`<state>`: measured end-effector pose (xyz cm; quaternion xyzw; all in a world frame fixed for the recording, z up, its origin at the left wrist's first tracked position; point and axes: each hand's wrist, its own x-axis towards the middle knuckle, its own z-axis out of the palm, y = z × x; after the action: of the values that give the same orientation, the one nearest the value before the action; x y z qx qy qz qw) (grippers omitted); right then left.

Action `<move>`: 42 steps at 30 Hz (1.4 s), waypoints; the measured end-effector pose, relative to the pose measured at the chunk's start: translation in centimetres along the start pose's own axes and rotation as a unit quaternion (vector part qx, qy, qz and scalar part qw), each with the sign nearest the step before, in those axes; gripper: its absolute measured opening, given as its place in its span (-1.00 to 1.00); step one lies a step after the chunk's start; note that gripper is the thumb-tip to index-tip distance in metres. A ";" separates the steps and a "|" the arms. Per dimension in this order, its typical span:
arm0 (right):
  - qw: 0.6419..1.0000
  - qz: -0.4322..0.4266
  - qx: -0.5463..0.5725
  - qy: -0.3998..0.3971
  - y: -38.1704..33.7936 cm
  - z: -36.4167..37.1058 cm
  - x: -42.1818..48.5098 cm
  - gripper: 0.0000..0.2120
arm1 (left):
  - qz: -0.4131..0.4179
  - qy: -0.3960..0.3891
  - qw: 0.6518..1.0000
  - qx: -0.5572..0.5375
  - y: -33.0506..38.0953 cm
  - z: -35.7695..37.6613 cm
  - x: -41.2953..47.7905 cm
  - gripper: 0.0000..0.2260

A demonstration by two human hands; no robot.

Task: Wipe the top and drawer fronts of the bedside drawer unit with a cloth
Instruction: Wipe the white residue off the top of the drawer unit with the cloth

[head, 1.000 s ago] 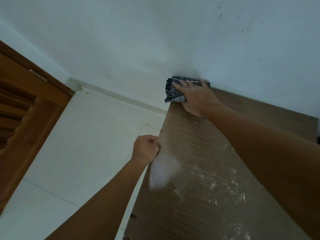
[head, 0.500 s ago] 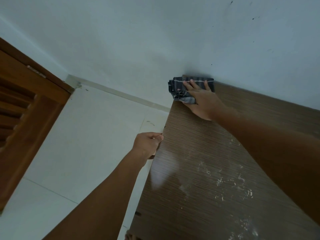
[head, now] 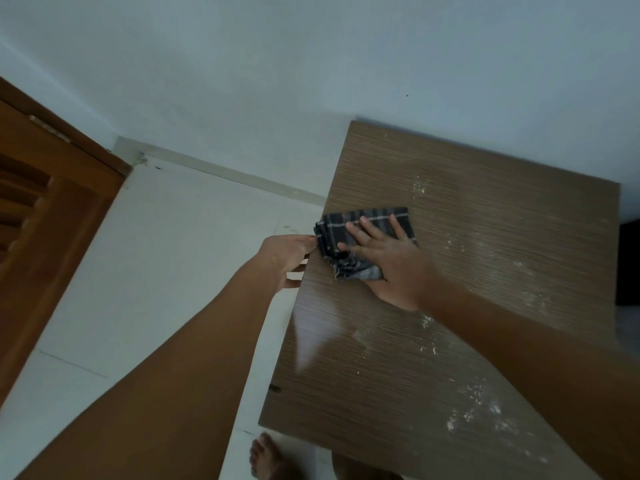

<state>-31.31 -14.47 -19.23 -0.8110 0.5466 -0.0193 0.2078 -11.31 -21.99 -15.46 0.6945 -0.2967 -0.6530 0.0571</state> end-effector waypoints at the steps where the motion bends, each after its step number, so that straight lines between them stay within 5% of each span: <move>1: 1.000 -0.001 0.001 -0.008 -0.6 0.5 -0.9 -0.39 | -0.003 -0.004 1.000 0.005 0.0 -0.1 0.0 -0.90; 10: 0.997 -0.008 0.031 -0.067 -6.6 3.9 -8.7 -0.38 | -0.003 0.004 1.000 0.019 -0.2 -0.2 0.6 -0.88; 14: 0.977 0.073 0.175 -0.097 -9.0 -0.2 -8.3 -0.52 | -0.016 -0.013 1.000 0.019 -0.3 -0.6 0.7 -0.87; 17: 0.924 0.157 0.312 -0.157 -8.0 -5.5 -6.9 -0.68 | -0.016 -0.012 0.999 0.031 -0.2 -0.5 0.6 -0.83; 20: 0.873 0.183 0.431 -0.137 -5.7 -10.9 -5.6 -0.81 | 0.053 0.083 0.991 0.093 -0.2 0.2 0.6 -0.78; 23: 0.856 0.190 0.467 -0.110 -3.3 -15.5 -4.9 -0.81 | 0.212 0.194 0.945 0.155 -0.6 0.9 0.8 -0.73; 28: 0.910 0.188 0.369 -0.027 0.5 -18.7 -3.4 -0.84 | 0.408 0.173 0.845 0.299 0.6 3.9 0.4 -0.56; 31: 0.953 0.182 0.237 0.059 2.8 -19.5 -2.0 -0.85 | 0.330 0.055 0.838 0.431 2.0 6.0 0.6 -0.25; 34: 0.972 0.184 0.105 0.100 5.3 -19.8 -0.2 -0.83 | 0.250 0.016 0.812 0.527 2.6 7.1 1.2 -0.02; 42: 0.955 0.129 -0.159 0.214 8.3 -14.5 3.6 -0.66 | 0.227 0.020 0.816 0.531 3.0 7.7 1.1 0.03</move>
<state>-40.93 -24.93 -9.64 -0.7329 0.6743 -0.0785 -0.0449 -19.65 -22.61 -16.08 0.5431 -0.7451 -0.3488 -0.1680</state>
